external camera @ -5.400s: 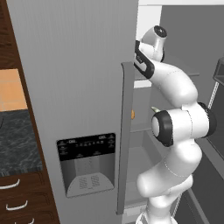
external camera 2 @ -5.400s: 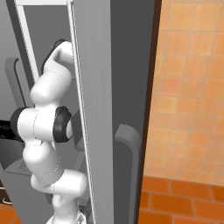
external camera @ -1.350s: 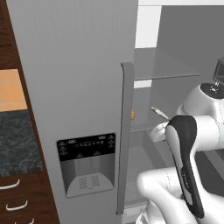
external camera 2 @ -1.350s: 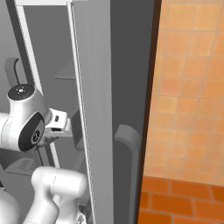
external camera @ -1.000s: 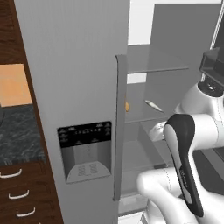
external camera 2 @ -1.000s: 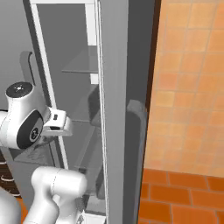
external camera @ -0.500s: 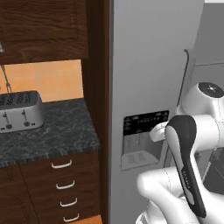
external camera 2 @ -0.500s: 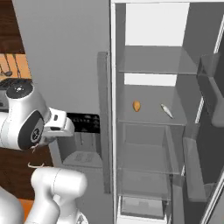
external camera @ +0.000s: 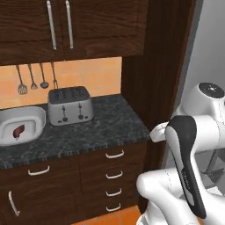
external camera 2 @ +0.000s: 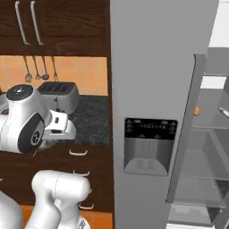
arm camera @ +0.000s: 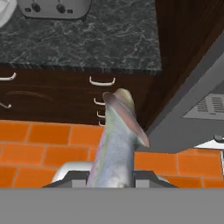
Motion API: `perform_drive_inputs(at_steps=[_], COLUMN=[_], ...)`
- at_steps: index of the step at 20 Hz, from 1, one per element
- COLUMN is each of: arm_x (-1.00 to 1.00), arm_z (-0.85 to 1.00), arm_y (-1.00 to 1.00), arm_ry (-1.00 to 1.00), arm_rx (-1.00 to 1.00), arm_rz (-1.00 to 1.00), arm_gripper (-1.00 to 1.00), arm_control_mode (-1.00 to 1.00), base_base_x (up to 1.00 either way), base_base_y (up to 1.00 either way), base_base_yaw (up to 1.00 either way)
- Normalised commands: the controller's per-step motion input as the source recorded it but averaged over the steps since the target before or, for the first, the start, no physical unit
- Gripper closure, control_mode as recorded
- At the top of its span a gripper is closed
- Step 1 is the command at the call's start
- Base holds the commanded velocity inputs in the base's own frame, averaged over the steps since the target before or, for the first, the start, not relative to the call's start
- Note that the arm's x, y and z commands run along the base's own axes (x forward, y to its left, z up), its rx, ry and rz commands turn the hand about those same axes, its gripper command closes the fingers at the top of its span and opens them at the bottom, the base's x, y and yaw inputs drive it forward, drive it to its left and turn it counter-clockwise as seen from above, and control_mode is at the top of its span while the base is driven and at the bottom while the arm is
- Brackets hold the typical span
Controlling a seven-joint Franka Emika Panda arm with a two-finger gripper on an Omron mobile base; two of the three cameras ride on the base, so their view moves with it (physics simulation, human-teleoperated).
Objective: Place one potato and one fish in each tupperware on the nearby counter, to pack two identical lunches.
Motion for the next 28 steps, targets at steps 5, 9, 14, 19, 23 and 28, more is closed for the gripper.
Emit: perform_drive_inputs(at_steps=[5, 9, 14, 19, 23, 28], arm_x=[0.00, 0.00, 0.00, 0.00, 0.00, 0.12], arm_z=[0.00, 0.00, 0.00, 0.00, 0.00, -0.40], arm_y=[0.00, 0.00, 0.00, 0.00, 0.00, 0.12], arm_ry=[0.00, 0.00, 0.00, 0.00, 0.00, 0.04], arm_rx=[0.00, 0.00, 0.00, 0.00, 0.00, 0.00], arm_rz=[0.00, 0.00, 0.00, 0.00, 0.00, 0.00], arm_gripper=[1.00, 1.00, 1.00, 1.00, 1.00, 1.00], arm_control_mode=[1.00, 1.00, 1.00, 1.00, 1.00, -1.00], base_base_x=[0.04, 0.47, 0.55, 0.47, 0.51, 0.28], base_base_y=[1.00, 0.92, 0.84, 0.71, 0.36, 0.19], base_base_yaw=[0.01, -0.04, -0.02, -0.01, 0.00, 0.00])
